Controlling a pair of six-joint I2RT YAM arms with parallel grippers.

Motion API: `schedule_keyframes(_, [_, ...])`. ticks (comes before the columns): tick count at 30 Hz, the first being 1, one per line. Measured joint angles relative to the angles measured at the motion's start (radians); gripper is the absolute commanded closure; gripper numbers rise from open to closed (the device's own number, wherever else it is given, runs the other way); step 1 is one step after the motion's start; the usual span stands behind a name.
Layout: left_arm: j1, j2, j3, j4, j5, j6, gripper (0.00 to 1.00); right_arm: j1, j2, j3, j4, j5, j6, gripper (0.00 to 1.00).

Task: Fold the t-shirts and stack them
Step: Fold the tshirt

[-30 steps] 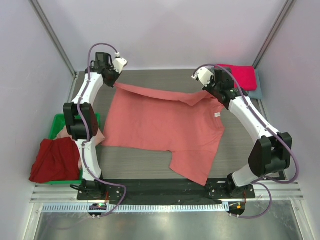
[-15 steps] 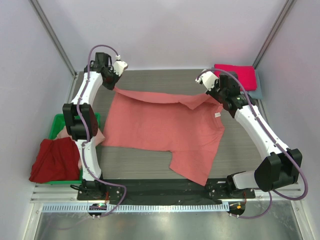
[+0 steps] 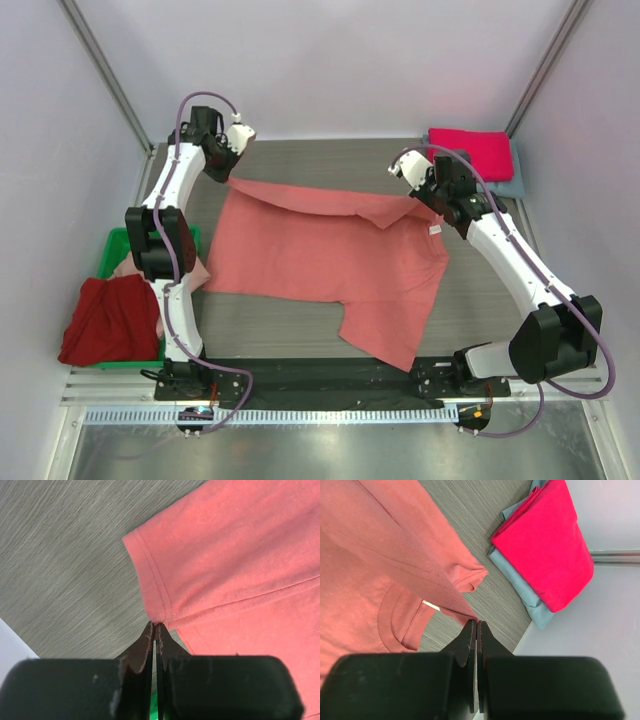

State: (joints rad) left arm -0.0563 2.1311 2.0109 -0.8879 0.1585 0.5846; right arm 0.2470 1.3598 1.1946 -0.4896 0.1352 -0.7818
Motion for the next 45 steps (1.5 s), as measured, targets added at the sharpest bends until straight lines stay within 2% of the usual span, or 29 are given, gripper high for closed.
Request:
schedule_keyframes(22, [0.0, 0.0, 0.053, -0.023, 0.0, 0.0, 0.99, 0.0, 0.0, -0.014, 0.017, 0.001, -0.005, 0.99])
schedule_keyframes(25, [0.0, -0.002, 0.02, -0.019, -0.001, 0.004, 1.0, 0.001, 0.0, -0.014, 0.011, 0.0, 0.001, 0.99])
schedule_keyframes(30, [0.005, -0.024, -0.121, -0.011, -0.005, 0.016, 0.99, 0.021, -0.008, -0.015, -0.034, -0.01, 0.031, 0.99])
schedule_keyframes(33, [0.014, -0.05, -0.206, -0.019, -0.008, 0.021, 0.91, 0.05, -0.034, -0.021, -0.072, -0.028, 0.051, 0.95])
schedule_keyframes(34, [0.021, -0.063, -0.23, -0.032, -0.016, 0.022, 0.77, 0.079, -0.069, -0.039, -0.112, -0.043, 0.068, 0.82])
schedule_keyframes(35, [0.025, -0.065, -0.23, -0.036, -0.02, 0.019, 0.73, 0.089, -0.083, -0.042, -0.138, -0.053, 0.082, 0.7])
schedule_keyframes(37, [0.03, -0.074, -0.229, -0.048, -0.026, 0.008, 0.61, 0.101, -0.097, -0.039, -0.182, -0.067, 0.1, 0.62])
schedule_keyframes(39, [0.032, -0.088, -0.222, -0.068, -0.029, -0.009, 0.52, 0.103, -0.106, -0.033, -0.214, -0.072, 0.106, 0.59])
schedule_keyframes(42, [0.031, -0.096, -0.167, -0.077, -0.035, -0.031, 0.49, 0.099, -0.109, -0.031, -0.208, -0.064, 0.102, 0.59])
schedule_keyframes(45, [0.022, -0.04, 0.011, -0.119, -0.05, -0.043, 0.54, 0.071, -0.051, -0.011, -0.168, -0.061, 0.099, 0.61])
